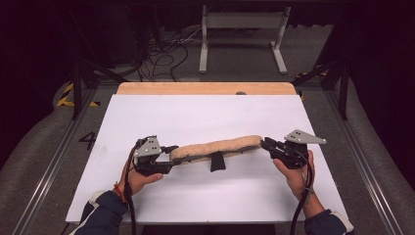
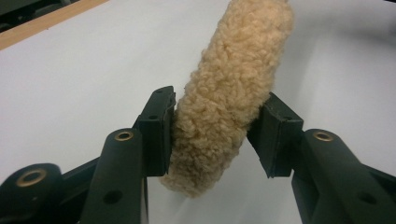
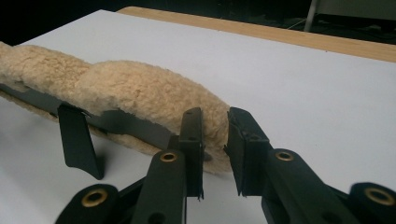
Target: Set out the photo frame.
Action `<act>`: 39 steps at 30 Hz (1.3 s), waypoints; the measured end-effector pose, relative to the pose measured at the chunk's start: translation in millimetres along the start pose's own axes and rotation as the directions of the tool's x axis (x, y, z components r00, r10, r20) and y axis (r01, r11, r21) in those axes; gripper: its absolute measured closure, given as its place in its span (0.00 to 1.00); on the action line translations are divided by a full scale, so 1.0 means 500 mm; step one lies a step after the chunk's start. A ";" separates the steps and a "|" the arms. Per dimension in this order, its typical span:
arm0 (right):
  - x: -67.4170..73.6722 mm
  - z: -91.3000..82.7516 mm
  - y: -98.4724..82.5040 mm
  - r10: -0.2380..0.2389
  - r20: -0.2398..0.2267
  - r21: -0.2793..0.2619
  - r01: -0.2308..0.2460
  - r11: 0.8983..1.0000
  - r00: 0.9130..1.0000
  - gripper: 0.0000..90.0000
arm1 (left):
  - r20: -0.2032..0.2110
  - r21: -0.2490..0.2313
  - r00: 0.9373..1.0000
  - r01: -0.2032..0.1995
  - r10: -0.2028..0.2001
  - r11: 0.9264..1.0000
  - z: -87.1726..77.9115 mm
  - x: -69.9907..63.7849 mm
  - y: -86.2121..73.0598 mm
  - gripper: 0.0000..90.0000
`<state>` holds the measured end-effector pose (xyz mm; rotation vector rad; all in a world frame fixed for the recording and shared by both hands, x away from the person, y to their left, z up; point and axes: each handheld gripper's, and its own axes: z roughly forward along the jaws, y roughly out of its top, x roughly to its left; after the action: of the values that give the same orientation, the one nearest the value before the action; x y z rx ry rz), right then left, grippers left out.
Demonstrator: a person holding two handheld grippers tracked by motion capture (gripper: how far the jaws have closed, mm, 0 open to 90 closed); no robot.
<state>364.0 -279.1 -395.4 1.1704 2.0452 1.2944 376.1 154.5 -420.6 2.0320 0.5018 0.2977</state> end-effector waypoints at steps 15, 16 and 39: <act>-0.008 0.029 0.012 0.015 0.043 -0.003 -0.015 1.000 0.999 0.85 | -0.009 0.025 0.998 -0.057 0.057 0.998 -0.004 -0.027 0.002 0.67; -0.008 0.029 0.012 0.015 0.043 -0.003 -0.015 1.000 0.999 0.85 | -0.009 0.025 0.998 -0.057 0.057 0.998 -0.004 -0.027 0.002 0.67; 0.050 0.003 0.019 -0.029 -0.052 -0.003 0.029 1.000 0.998 0.89 | 0.058 -0.044 0.998 -0.022 0.024 0.999 0.004 -0.033 0.011 0.64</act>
<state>355.9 -255.5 -386.2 1.1130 2.0890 1.3261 363.2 143.1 -416.9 1.9997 0.4323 0.2599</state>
